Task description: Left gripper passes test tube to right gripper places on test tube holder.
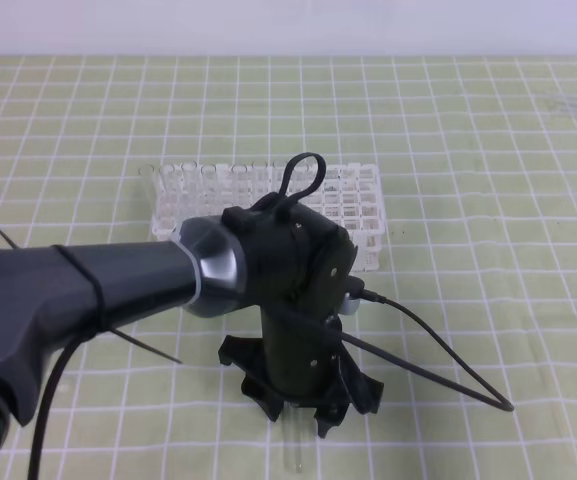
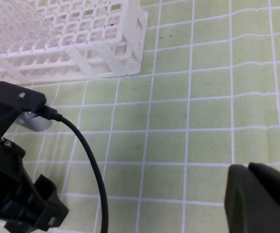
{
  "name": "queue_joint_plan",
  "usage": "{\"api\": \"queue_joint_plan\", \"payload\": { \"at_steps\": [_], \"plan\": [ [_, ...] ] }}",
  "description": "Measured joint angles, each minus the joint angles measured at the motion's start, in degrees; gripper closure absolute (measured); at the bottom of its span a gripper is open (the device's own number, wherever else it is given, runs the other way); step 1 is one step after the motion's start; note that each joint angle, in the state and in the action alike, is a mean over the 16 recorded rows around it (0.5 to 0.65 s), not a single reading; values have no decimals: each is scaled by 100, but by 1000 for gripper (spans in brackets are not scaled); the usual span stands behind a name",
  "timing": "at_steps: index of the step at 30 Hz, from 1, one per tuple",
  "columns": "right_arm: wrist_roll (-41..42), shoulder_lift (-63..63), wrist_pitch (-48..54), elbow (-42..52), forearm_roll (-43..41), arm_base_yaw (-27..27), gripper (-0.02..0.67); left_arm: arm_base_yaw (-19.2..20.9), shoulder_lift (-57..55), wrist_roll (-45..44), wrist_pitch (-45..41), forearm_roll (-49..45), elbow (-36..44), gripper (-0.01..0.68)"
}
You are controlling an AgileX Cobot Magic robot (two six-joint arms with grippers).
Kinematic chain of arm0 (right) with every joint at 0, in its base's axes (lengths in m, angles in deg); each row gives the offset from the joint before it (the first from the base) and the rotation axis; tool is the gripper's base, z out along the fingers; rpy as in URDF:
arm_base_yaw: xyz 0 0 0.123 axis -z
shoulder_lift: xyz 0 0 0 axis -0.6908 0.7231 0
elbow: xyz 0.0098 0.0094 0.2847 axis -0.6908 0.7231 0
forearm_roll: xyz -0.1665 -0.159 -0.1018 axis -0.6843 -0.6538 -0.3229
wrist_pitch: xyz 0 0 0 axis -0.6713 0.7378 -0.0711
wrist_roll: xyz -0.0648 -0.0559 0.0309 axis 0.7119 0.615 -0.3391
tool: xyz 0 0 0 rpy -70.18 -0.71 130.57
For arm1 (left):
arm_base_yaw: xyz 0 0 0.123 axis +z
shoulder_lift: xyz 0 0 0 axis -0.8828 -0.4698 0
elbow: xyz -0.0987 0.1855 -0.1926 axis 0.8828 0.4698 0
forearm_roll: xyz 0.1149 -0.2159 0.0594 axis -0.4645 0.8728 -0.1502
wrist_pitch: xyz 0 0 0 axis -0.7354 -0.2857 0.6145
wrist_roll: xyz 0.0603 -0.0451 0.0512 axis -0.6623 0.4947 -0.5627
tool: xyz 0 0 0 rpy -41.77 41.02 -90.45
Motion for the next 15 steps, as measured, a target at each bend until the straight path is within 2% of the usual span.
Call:
{"api": "queue_joint_plan", "payload": {
  "at_steps": [4,8,15],
  "plan": [
    [1,0,3,0,11,0,666,5,-35,-18,-29,1,-13,281],
    [4,0,6,0,14,0,666,7,-41,-12,-43,4,-19,322],
    [42,0,6,0,32,0,666,10,-36,28,-95,19,-9,438]
  ]
}}
